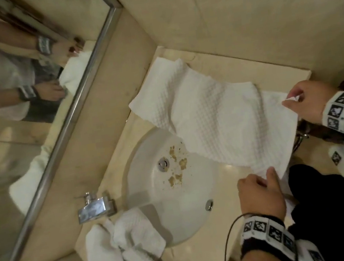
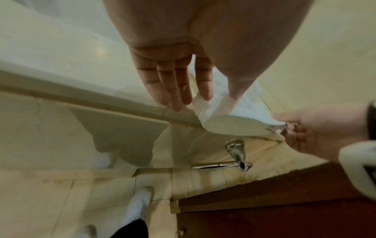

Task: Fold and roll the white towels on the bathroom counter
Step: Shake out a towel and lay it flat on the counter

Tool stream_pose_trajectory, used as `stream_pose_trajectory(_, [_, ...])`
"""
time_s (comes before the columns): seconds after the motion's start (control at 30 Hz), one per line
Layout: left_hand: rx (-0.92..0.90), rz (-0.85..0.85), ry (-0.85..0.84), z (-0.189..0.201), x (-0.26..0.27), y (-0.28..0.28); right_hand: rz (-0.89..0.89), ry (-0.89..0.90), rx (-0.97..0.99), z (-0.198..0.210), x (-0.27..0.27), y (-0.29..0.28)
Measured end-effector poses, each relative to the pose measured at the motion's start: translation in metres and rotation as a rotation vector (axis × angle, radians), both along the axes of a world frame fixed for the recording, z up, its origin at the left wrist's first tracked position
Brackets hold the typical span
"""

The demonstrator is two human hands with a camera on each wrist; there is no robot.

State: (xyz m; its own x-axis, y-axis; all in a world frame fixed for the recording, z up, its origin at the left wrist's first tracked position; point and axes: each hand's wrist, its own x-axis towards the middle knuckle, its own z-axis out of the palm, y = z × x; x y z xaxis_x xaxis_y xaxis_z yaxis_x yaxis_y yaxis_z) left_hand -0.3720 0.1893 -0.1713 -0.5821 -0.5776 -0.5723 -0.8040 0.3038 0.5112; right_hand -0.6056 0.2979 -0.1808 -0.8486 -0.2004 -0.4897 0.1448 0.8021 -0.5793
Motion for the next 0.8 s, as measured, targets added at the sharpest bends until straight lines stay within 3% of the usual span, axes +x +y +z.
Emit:
stream_pose_trajectory(0.2, [0.302,0.381,0.108,-0.007,-0.006,-0.006,-0.082,-0.010,-0.022,0.017,0.009,0.014])
stream_pose_trajectory(0.4, [0.616,0.327,0.028,0.000,-0.012,0.000,0.016,-0.019,0.102,0.007,0.002,0.038])
stream_pose_trajectory(0.47, [0.537,0.342,0.039,0.005,-0.015,-0.005,0.029,-0.039,0.109,0.003,-0.003,0.041])
stream_pose_trajectory(0.57, [0.343,0.527,0.073,-0.001,-0.025,-0.019,0.045,-0.049,0.111,0.004,-0.011,0.040])
stream_pose_trajectory(0.8, [0.207,0.652,0.018,-0.014,-0.046,-0.046,0.091,-0.122,0.122,0.000,-0.015,0.035])
